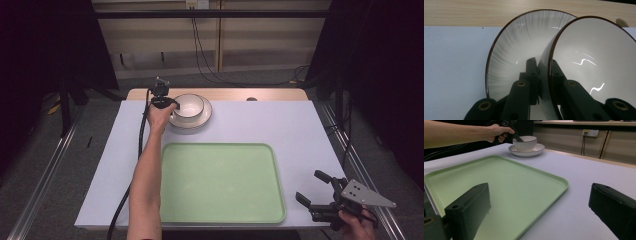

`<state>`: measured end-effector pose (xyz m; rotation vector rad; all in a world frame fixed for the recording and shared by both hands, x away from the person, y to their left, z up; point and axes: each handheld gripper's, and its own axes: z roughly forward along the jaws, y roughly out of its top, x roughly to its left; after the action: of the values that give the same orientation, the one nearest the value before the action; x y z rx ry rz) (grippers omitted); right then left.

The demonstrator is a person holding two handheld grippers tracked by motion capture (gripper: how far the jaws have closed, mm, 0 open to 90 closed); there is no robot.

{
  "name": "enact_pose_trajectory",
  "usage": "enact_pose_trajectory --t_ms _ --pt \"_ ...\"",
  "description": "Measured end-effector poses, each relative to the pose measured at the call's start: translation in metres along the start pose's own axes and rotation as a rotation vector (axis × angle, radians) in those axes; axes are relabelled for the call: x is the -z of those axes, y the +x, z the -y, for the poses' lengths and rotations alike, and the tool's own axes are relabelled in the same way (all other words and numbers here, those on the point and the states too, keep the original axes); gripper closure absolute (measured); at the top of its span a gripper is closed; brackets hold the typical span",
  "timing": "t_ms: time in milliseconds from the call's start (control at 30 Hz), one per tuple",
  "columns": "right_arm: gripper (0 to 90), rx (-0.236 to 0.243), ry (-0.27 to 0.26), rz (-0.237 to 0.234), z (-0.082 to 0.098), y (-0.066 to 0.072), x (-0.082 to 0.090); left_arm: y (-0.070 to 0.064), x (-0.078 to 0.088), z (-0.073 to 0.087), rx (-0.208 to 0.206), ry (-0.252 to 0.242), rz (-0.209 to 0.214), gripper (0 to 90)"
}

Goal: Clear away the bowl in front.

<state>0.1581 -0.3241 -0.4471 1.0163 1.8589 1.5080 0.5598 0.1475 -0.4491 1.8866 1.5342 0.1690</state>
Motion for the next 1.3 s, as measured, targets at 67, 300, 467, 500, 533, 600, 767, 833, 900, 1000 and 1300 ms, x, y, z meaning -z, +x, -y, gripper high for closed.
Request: enact_pose_trajectory --t_ms 67,300,467,500,533,600,767,833,900,1000,1300 --pt "3.6 0.003 0.003 0.001 0.000 0.000 0.000 0.000 0.002 0.000 -0.011 0.000 0.009 82.0" --pt "3.6 -0.001 0.001 0.003 0.000 0.001 0.002 -0.003 0.004 0.000 -0.013 -0.011 0.001 82.0" --pt "3.6 0.004 -0.003 0.001 0.000 0.001 0.001 -0.004 0.005 0.000 -0.007 -0.005 0.002 81.9" --pt "3.5 0.007 -0.002 0.003 0.000 0.000 0.001 -0.003 0.007 -0.001 -0.019 -0.004 0.006 81.8" --pt "3.5 0.007 -0.002 0.003 0.000 0.000 0.001 -0.003 0.007 -0.001 -0.019 -0.004 0.006 81.8" --pt "3.6 0.007 -0.004 0.002 0.000 0.000 0.001 -0.004 0.010 -0.002 -0.026 -0.007 0.009 81.8" --pt "3.5 0.009 -0.005 0.003 0.000 0.000 0.001 -0.008 0.019 -0.004 -0.034 -0.026 0.013 81.8" --pt "3.6 0.006 -0.005 0.002 0.000 0.001 0.001 -0.008 0.023 -0.005 -0.036 -0.029 0.019 81.9" --pt "3.6 0.006 -0.005 0.002 0.000 0.002 0.000 -0.010 0.027 -0.005 -0.022 -0.044 0.023 81.9" --pt "3.6 0.012 -0.006 0.001 0.000 0.001 0.000 -0.010 0.033 -0.005 -0.036 -0.050 0.031 81.9" --pt "3.5 0.017 -0.002 -0.002 -0.001 0.002 -0.001 -0.015 0.051 -0.007 -0.085 -0.053 0.059 81.8"
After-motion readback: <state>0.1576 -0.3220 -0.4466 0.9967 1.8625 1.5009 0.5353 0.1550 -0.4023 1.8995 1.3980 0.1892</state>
